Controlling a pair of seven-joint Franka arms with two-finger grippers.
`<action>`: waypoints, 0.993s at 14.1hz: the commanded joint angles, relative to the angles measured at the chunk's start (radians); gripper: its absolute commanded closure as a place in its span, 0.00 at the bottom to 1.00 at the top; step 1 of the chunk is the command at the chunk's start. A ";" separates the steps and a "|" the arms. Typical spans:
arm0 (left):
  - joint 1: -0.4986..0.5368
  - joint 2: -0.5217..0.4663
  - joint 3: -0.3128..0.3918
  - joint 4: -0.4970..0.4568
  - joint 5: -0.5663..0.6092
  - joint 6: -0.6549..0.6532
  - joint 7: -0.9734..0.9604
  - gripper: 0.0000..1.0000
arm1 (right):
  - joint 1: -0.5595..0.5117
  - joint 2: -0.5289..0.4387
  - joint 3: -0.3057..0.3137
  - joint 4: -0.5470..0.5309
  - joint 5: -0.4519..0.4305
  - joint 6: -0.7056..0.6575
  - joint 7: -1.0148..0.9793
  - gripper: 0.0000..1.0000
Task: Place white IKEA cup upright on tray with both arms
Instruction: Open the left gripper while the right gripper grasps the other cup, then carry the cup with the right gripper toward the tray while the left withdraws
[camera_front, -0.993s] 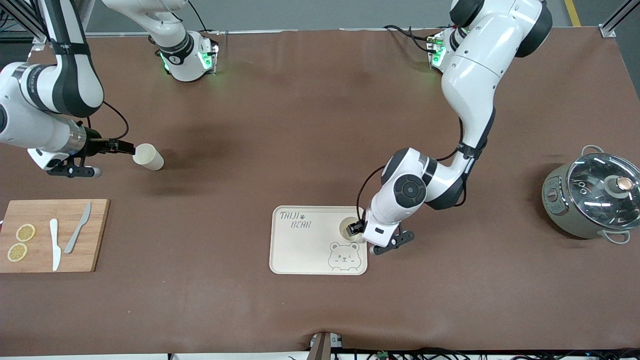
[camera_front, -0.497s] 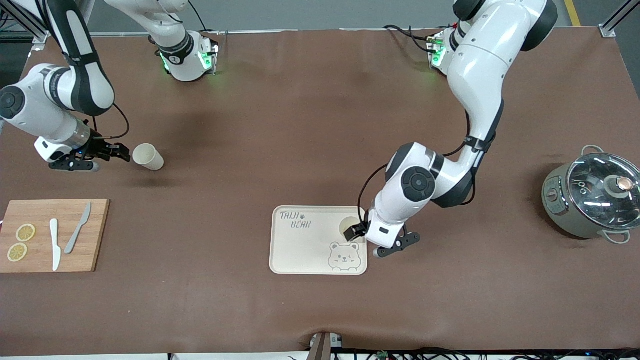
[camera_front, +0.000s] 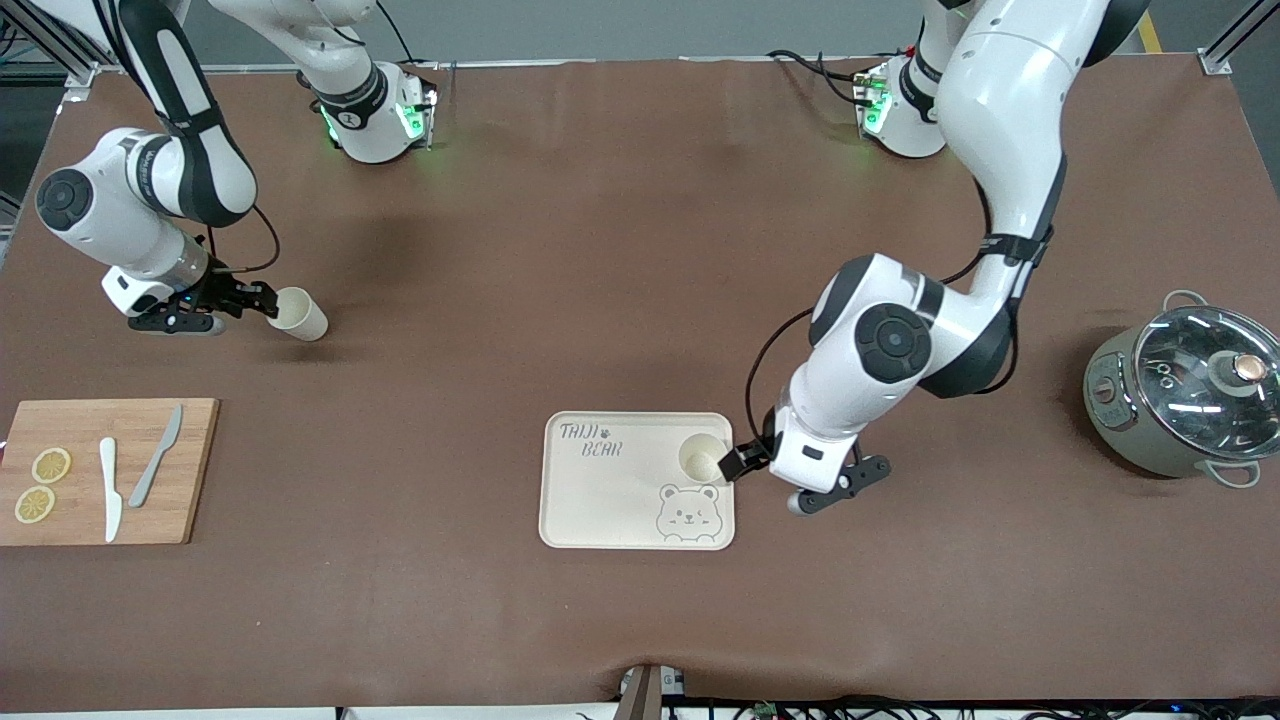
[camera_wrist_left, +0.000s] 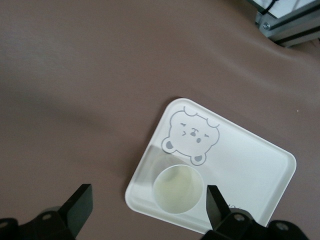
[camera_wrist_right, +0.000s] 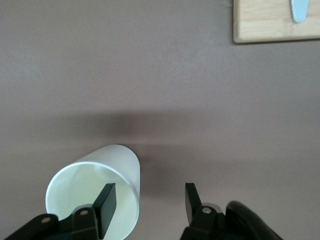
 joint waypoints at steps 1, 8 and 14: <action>0.025 -0.065 0.002 -0.026 0.003 -0.069 0.002 0.00 | -0.004 -0.014 0.009 -0.035 -0.003 0.025 0.001 0.39; 0.078 -0.143 0.005 -0.026 0.005 -0.226 0.138 0.00 | 0.001 -0.006 0.010 -0.043 -0.003 0.017 0.001 1.00; 0.146 -0.233 0.004 -0.027 0.040 -0.369 0.255 0.00 | 0.024 -0.042 0.017 -0.020 0.000 -0.040 0.004 1.00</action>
